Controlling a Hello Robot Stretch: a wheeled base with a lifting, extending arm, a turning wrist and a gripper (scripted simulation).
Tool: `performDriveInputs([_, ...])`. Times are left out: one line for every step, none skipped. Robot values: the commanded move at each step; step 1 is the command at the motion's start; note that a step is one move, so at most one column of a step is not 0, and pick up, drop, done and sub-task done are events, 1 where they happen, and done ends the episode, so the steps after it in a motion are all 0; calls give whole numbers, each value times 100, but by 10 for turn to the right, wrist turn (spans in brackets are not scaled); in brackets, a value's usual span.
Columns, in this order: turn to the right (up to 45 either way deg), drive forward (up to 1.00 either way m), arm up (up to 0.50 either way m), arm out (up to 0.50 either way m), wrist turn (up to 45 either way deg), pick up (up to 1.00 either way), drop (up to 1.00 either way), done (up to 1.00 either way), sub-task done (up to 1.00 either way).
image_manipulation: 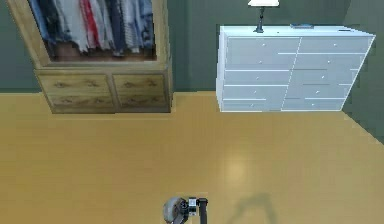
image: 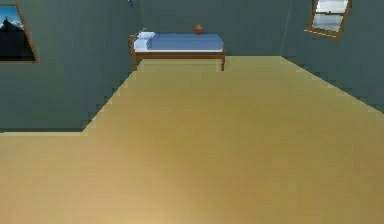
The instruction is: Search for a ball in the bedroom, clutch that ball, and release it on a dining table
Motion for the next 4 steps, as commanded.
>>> performDriveInputs([0,0,0,0,450,0,0,0,0])
performDriveInputs([0,0,0,0,450,0,0,0,0])
performDriveInputs([0,0,0,0,270,0,0,0,0])
performDriveInputs([0,0,-30,0,0,0,0,0,0])
